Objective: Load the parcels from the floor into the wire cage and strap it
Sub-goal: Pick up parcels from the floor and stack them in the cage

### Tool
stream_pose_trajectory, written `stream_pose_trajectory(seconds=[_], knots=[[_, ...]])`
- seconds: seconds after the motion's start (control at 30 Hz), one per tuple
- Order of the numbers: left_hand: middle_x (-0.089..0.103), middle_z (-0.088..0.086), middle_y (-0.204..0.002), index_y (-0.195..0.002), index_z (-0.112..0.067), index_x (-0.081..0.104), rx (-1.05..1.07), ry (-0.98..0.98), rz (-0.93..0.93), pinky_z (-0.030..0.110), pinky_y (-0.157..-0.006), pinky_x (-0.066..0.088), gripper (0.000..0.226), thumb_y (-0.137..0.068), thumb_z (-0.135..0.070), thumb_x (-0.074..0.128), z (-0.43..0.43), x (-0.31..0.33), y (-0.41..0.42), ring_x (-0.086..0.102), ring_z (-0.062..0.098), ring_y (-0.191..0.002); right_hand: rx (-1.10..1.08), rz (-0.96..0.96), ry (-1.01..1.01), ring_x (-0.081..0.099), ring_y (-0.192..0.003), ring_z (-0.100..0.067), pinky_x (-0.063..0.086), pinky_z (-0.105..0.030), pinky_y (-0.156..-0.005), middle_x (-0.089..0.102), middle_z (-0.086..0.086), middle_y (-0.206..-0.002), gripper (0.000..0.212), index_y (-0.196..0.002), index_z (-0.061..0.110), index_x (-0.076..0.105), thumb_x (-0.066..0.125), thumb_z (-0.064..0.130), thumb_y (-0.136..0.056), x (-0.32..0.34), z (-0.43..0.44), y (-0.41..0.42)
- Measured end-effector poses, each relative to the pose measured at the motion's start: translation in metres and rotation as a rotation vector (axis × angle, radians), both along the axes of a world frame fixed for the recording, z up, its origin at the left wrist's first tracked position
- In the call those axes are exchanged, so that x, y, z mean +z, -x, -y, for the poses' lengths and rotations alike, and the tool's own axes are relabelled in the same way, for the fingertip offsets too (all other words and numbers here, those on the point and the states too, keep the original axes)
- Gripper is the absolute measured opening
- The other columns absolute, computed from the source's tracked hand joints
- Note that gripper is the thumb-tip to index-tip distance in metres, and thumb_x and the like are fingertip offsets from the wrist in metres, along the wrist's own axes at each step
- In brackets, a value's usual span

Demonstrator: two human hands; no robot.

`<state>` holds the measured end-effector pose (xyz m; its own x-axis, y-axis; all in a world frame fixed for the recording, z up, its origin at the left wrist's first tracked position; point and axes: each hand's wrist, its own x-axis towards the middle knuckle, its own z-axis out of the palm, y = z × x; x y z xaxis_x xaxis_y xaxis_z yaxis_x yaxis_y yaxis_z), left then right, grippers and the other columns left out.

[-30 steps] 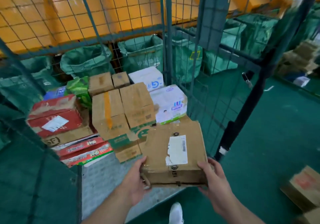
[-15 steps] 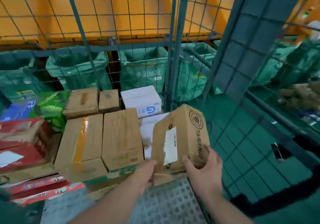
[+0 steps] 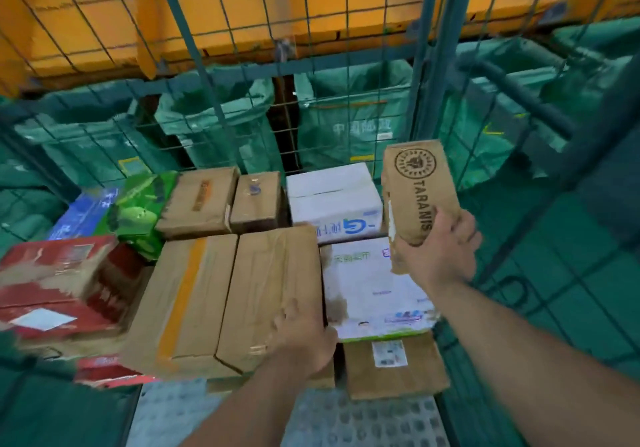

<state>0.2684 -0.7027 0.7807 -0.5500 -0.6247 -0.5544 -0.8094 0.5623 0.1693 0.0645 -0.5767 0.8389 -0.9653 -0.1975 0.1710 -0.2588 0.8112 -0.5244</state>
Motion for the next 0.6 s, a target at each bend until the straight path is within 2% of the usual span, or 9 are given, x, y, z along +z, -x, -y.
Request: stream_pose_trajectory(seconds=[0.07, 0.13, 0.27, 0.37, 0.47, 0.6], knots=[[0.009, 0.011, -0.166, -0.154, -0.022, 0.025, 0.029, -0.010, 0.050, 0.061, -0.120, 0.018, 0.073, -0.087, -0.044, 0.045, 0.006, -0.001, 0.008, 0.010, 0.049, -0.149, -0.027, -0.013, -0.044, 0.033, -0.125, -0.041, 0.049, -0.049, -0.084, 0.026, -0.021, -0.150, 0.088, -0.138, 0.018, 0.039, 0.080, 0.054, -0.068, -0.012, 0.018, 0.019], [-0.002, 0.008, -0.170, -0.157, -0.028, 0.018, 0.043, 0.002, 0.084, 0.063, -0.122, 0.009, 0.072, -0.091, -0.043, 0.043, 0.018, -0.010, 0.009, -0.004, 0.049, -0.153, -0.047, 0.008, -0.071, 0.033, -0.126, -0.041, 0.049, -0.049, -0.086, 0.025, -0.021, -0.150, 0.088, -0.140, 0.020, 0.037, 0.079, 0.054, -0.070, -0.022, 0.032, 0.034], [-0.002, 0.003, -0.171, -0.149, -0.042, 0.026, 0.092, -0.061, 0.017, 0.061, -0.122, 0.018, 0.054, -0.097, -0.041, 0.045, 0.044, -0.036, 0.001, -0.002, 0.046, -0.154, -0.015, 0.055, -0.141, 0.032, -0.129, -0.043, 0.044, -0.049, -0.093, 0.022, -0.024, -0.153, 0.084, -0.142, 0.016, 0.037, 0.077, 0.051, -0.076, -0.038, 0.061, 0.055], [0.004, 0.012, -0.171, -0.132, -0.042, 0.036, 0.042, -0.046, -0.028, 0.063, -0.121, 0.022, 0.042, -0.092, -0.036, 0.046, 0.049, -0.049, -0.002, 0.001, 0.045, -0.155, -0.002, 0.103, -0.100, 0.030, -0.131, -0.042, 0.045, -0.049, -0.091, 0.021, -0.022, -0.154, 0.084, -0.141, 0.016, 0.037, 0.077, 0.049, -0.076, -0.048, 0.075, 0.068], [-0.009, 0.008, -0.171, -0.133, -0.042, 0.038, 0.076, -0.115, -0.002, 0.067, -0.121, 0.018, 0.055, -0.082, -0.039, 0.058, 0.050, -0.045, 0.001, -0.013, 0.046, -0.154, 0.037, 0.135, -0.072, 0.029, -0.132, -0.040, 0.048, -0.049, -0.090, 0.023, -0.018, -0.152, 0.085, -0.140, 0.021, 0.039, 0.080, 0.047, -0.071, -0.049, 0.082, 0.079], [-0.008, 0.006, -0.171, -0.137, -0.042, 0.036, 0.127, -0.132, -0.005, 0.068, -0.118, 0.024, 0.066, -0.076, -0.045, 0.061, 0.047, -0.045, 0.007, -0.019, 0.047, -0.152, 0.067, 0.137, -0.091, 0.030, -0.132, -0.038, 0.048, -0.047, -0.091, 0.028, -0.016, -0.148, 0.085, -0.139, 0.026, 0.040, 0.078, 0.051, -0.067, -0.046, 0.078, 0.085]])
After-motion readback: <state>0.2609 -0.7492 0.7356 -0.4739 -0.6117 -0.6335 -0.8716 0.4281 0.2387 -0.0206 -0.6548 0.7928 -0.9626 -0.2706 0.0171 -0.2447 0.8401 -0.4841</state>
